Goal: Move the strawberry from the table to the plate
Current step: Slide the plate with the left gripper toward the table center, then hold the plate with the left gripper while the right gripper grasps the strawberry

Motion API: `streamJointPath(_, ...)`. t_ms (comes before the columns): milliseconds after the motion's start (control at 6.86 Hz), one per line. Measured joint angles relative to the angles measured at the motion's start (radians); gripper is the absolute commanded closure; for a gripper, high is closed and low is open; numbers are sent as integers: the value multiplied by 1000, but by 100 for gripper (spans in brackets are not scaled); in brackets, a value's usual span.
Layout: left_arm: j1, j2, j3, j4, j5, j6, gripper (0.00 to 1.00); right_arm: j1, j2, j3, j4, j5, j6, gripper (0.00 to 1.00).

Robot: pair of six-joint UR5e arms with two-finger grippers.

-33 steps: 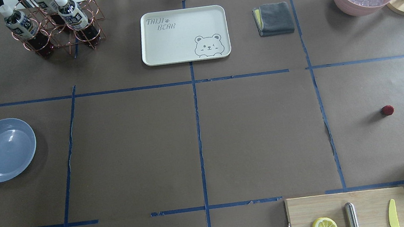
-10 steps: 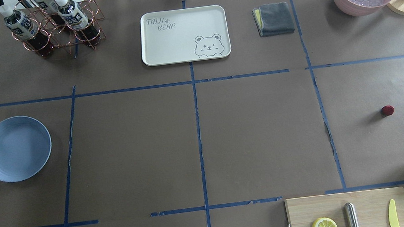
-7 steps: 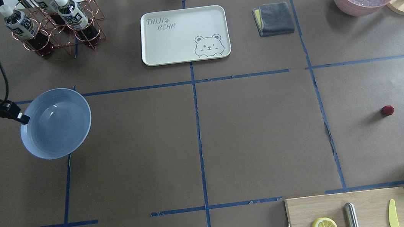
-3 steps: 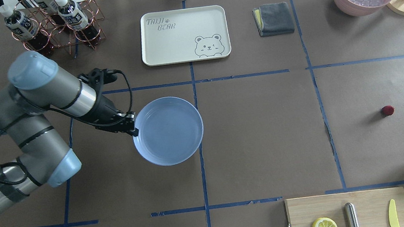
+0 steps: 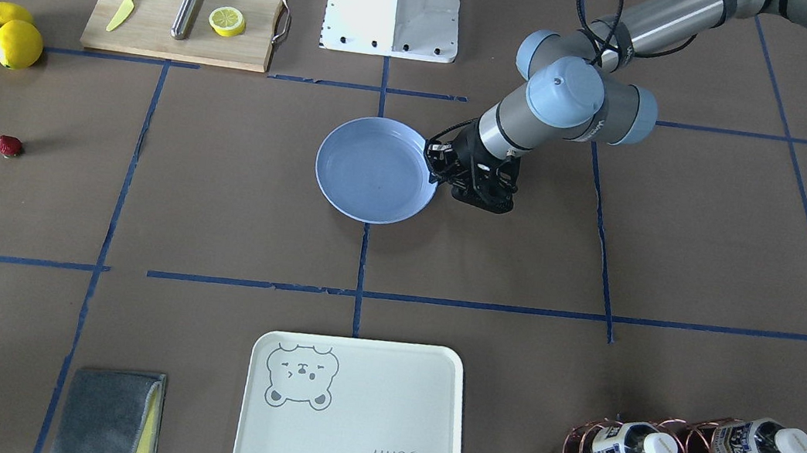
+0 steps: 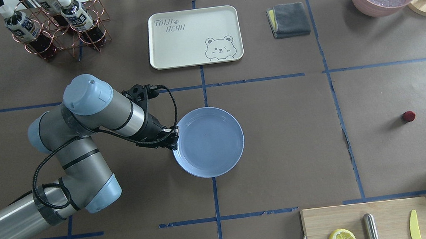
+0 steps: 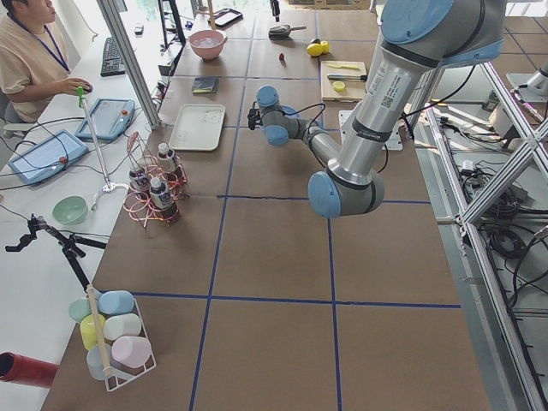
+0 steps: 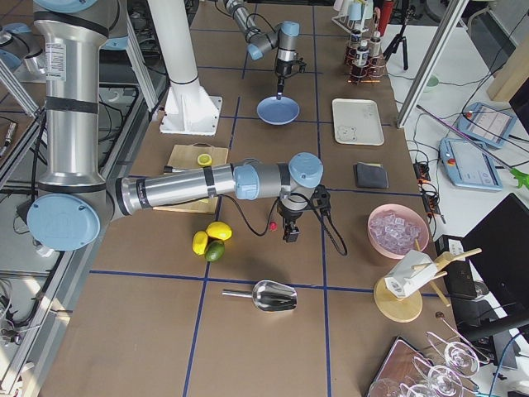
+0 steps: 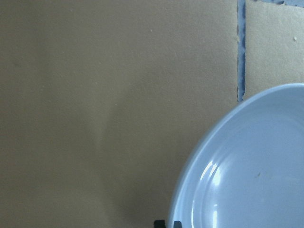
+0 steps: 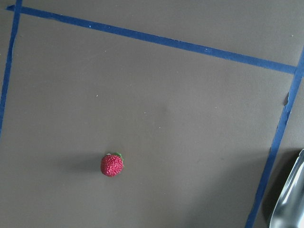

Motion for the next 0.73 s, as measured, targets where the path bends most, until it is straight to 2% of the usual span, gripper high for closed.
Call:
streamJointPath(146, 9, -9, 12, -2, 3, -4, 52, -10, 0, 1, 0, 1, 0, 0)
streamJointPath(292, 13, -14, 19, -9, 3, -4, 34, -39, 8, 1, 0, 0, 1, 0)
streamJointPath(438, 15, -11, 23, -33, 4, -4, 23, -82, 28, 0, 0, -3, 23, 0)
streamJointPath(729, 16, -3, 24, -76, 7, -4, 20, -166, 75, -4, 33, -24, 193, 0)
